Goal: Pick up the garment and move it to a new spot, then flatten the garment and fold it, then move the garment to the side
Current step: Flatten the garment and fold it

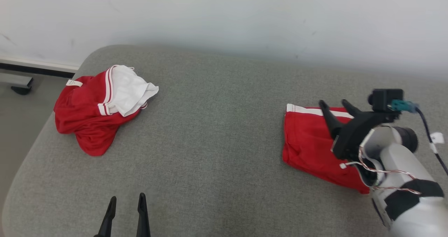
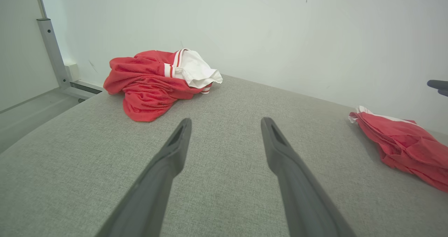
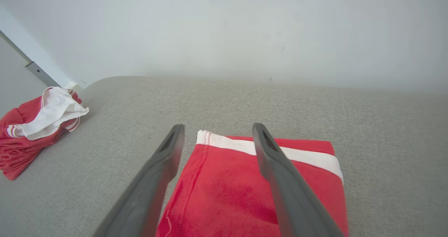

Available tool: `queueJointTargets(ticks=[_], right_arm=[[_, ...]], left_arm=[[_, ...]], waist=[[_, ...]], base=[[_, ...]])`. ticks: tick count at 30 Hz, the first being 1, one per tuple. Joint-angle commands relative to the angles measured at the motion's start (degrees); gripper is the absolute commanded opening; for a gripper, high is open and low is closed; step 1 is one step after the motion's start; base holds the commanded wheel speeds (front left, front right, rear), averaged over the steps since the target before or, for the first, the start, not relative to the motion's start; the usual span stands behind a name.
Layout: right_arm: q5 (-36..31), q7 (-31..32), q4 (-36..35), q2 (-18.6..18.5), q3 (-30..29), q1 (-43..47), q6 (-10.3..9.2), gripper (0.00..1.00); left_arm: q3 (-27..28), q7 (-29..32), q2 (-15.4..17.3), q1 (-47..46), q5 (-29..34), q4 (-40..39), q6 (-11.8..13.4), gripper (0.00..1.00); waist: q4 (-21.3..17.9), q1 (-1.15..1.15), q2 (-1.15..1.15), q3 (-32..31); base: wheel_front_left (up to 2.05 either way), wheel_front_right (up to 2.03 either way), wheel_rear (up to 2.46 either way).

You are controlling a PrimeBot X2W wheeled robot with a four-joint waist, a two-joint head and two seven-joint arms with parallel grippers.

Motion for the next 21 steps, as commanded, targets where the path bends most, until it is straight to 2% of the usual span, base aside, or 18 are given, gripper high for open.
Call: queueJointTargets(ticks=[1,10,14,21], right_arm=[[-0.7,-0.8,-0.4,-1.0,-1.0,1.7,-0.14,1.0],[-9.3,-8.5,-1.6,-3.5,-8.6,11.1,-0.14,1.0],[-13.8,-14.7,-4.3,-1.4,-12.3,18.2,-0.14,1.0],[-16.9,-18.4,-7.9,1.0,-13.5,24.7,-0.14,1.0]], left_arm=[[0.2,-0.2,-0.1,0.6,0.3,0.0,-0.2,1.0],[-0.2,-0.2,-0.1,1.4,0.4,0.3,-0.1,1.0],[0.2,-0.2,-0.1,2.3,0.4,0.4,0.2,1.0],[0.6,-0.2,-0.1,3.3,0.7,0.2,0.4,1.0]], waist=[[-0.7,0.0,0.0,-0.6],[-2.2,0.0,0.0,-2.5],[-3.4,0.0,0.0,-3.8],[-5.0,0.0,0.0,-5.0]], base=[[0.0,0.0,0.0],[0.0,0.0,0.0],[0.0,0.0,0.0],[0.0,0.0,0.0]])
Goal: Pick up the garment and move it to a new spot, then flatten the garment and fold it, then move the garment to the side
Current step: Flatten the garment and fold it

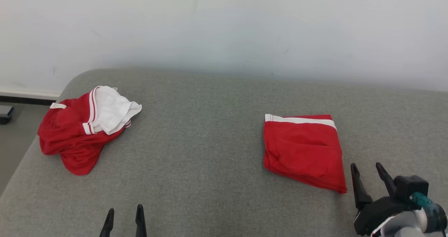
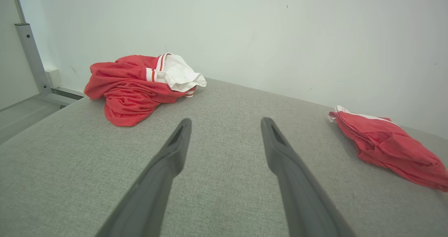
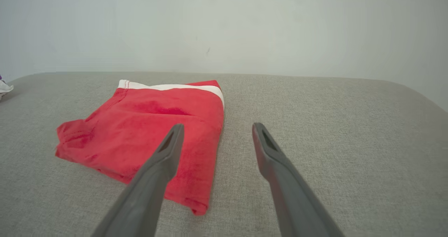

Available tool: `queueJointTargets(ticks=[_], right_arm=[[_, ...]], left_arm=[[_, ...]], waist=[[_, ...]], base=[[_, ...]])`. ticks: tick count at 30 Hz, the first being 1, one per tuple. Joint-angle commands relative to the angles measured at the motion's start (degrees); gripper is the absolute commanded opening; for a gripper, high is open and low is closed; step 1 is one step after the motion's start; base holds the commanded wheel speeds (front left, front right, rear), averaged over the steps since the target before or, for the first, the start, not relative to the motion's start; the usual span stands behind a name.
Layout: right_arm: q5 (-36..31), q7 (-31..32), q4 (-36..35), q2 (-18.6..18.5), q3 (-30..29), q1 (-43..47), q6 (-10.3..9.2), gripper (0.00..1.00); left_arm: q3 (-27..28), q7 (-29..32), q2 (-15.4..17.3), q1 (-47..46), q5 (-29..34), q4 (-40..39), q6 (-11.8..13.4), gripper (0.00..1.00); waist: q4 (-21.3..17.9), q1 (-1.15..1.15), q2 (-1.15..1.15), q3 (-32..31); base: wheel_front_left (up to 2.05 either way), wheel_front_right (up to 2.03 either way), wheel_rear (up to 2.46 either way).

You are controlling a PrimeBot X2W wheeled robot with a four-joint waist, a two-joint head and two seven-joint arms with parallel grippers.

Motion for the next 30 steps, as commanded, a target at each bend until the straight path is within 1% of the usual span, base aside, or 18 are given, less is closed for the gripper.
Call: queueJointTargets(ticks=[1,6,10,14,17,21,28,29,30], right_arm=[[-0.2,-0.5,-0.5,0.5,-0.1,0.8,-0.14,1.0],[-1.8,-2.1,-3.6,3.2,0.0,4.9,-0.14,1.0],[-2.6,-0.9,-4.6,4.7,0.8,6.2,-0.14,1.0],[-3.0,0.4,-4.9,5.4,1.6,5.0,-0.14,1.0],[-3.4,1.0,-4.9,5.4,2.1,3.6,-0.15,1.0],[-3.7,1.7,-4.1,4.8,2.4,1.1,-0.14,1.0],[-3.3,3.2,-0.4,4.1,1.4,-3.5,-0.15,1.0],[-3.2,3.2,0.3,3.9,1.2,-4.2,-0.14,0.79],[-3.2,3.1,0.9,3.5,0.8,-4.9,-0.14,0.5]], left_arm=[[0.2,-0.2,-0.1,1.0,0.5,-0.2,0.2,1.0],[1.0,-0.2,-0.1,1.8,0.1,-0.6,0.7,1.0],[1.3,-0.2,-0.1,2.3,-0.3,-0.8,0.6,1.0],[1.0,-0.2,-0.1,1.9,-0.3,-0.7,0.4,1.0],[0.6,-0.2,-0.1,1.7,0.0,-0.6,0.2,1.0],[0.2,-0.2,-0.1,1.8,0.2,-0.3,-0.1,1.0],[-0.5,-0.2,-0.1,1.9,0.8,-0.1,-0.5,1.0],[-0.7,-0.2,-0.1,1.8,0.9,-0.2,-0.7,1.0],[-1.0,-0.2,-0.1,1.5,1.0,-0.4,-0.7,1.0]], waist=[[-0.8,0.0,0.0,-0.6],[-2.8,0.0,0.0,-1.4],[-4.1,0.0,0.0,-1.6],[-4.2,0.0,0.0,-1.6],[-3.5,0.0,0.0,-1.3],[-1.7,0.0,0.0,-1.0],[3.1,0.0,0.0,0.0],[3.8,0.0,0.0,0.4],[4.6,0.0,0.0,0.8]], base=[[0.0,0.0,0.0],[0.0,0.0,0.0],[0.0,0.0,0.0],[0.0,0.0,0.0],[0.0,0.0,0.0],[0.0,0.0,0.0],[0.0,0.0,0.0],[0.0,0.0,0.0],[0.0,0.0,0.0]])
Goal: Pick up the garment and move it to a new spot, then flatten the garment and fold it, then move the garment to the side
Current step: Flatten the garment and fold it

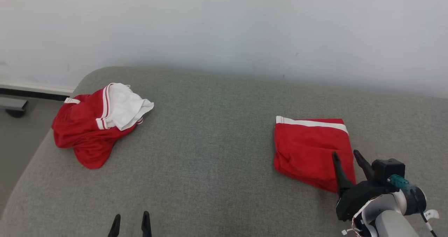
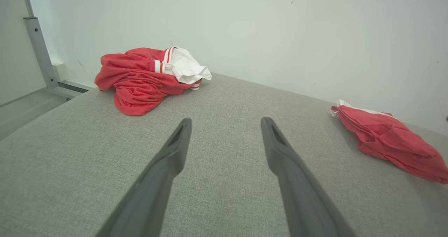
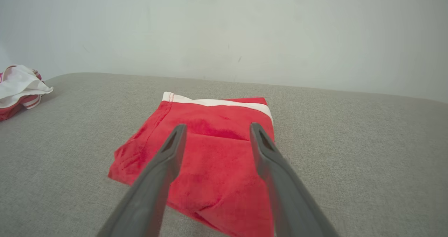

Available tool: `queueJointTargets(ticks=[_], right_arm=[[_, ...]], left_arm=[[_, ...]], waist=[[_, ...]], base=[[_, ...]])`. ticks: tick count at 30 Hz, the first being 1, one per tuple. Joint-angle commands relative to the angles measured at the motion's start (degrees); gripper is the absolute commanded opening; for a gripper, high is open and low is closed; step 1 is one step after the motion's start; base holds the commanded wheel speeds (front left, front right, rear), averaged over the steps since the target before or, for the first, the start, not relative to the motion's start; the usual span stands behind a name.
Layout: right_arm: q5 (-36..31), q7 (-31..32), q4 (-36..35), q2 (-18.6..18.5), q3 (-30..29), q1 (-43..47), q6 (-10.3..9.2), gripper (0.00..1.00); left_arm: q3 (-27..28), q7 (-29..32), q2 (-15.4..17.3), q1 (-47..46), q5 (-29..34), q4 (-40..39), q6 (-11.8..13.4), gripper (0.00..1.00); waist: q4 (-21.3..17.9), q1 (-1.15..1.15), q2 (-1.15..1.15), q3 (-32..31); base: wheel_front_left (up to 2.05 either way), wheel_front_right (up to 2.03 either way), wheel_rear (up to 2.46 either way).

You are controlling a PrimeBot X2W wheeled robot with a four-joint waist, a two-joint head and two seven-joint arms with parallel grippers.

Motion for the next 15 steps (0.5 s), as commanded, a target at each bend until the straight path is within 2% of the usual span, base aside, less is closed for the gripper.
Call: queueJointTargets(ticks=[1,2,3,10,15], right_arm=[[0.1,-0.1,1.3,-0.9,-0.5,-1.6,-0.14,0.33],[0.0,0.0,2.0,-1.2,-0.9,-2.2,-0.14,0.2],[-0.2,-0.3,2.8,-1.4,-0.9,-2.9,-0.14,0.0],[-0.5,-1.3,7.9,-2.5,-0.7,-6.9,-0.14,0.0],[-1.3,-2.9,12.0,-1.8,0.5,-9.3,-0.14,0.0]], left_arm=[[-0.5,-0.2,-0.1,-0.5,0.9,-0.4,-0.3,1.0],[-0.8,-0.2,-0.1,-0.8,0.8,-0.5,-0.4,1.0],[-0.9,-0.2,-0.1,-1.1,0.8,-0.7,-0.3,1.0],[-2.3,-0.2,-0.1,-2.3,0.3,-0.9,-0.4,1.0],[-3.2,-0.2,-0.1,-3.8,-0.2,-1.1,-0.1,1.0]], waist=[[3.4,0.0,0.0,1.7],[4.2,0.0,0.0,2.1],[4.8,0.0,0.0,2.5],[8.0,0.0,0.0,6.1],[9.7,0.0,0.0,8.6]], base=[[0.0,0.0,0.0],[0.0,0.0,0.0],[0.0,0.0,0.0],[0.0,0.0,0.0],[0.0,0.0,0.0]])
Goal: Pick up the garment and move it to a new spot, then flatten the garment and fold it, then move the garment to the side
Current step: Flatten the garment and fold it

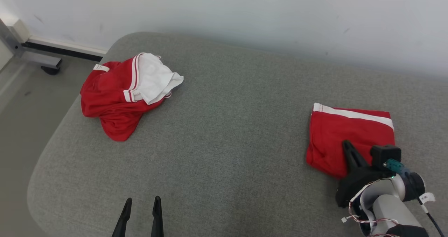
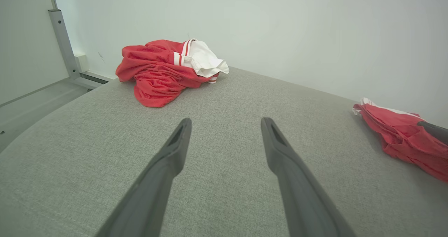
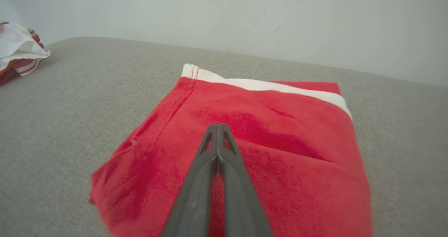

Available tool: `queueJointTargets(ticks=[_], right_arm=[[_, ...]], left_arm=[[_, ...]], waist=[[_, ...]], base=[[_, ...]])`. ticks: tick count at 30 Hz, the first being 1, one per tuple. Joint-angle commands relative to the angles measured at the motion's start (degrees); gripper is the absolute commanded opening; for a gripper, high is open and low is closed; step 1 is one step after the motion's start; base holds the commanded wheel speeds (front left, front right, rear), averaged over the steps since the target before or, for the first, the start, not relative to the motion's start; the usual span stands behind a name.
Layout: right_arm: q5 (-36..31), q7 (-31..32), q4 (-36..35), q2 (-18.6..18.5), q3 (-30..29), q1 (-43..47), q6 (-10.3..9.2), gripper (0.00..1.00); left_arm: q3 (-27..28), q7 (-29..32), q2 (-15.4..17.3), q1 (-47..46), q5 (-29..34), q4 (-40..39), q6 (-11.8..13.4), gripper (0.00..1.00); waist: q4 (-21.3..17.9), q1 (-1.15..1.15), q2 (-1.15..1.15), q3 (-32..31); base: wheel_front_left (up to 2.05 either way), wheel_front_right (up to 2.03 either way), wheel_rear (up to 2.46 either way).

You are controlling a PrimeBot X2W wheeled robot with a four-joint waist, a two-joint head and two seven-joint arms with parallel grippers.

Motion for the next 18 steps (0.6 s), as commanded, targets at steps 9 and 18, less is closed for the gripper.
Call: queueJointTargets(ticks=[9,18], right_arm=[[0.0,-2.5,6.7,4.2,7.4,-0.5,-0.14,0.0],[4.4,-4.3,8.5,6.4,16.8,-1.9,-0.14,0.0]], left_arm=[[-0.6,-0.2,-0.1,-1.7,-0.5,0.0,0.5,1.0],[-0.7,-0.2,-0.1,-2.0,-0.3,0.5,0.7,1.0]], waist=[[2.5,-0.01,0.0,3.4],[1.6,-0.01,0.0,2.6]], base=[[0.0,0.0,0.0],[0.0,0.0,0.0]])
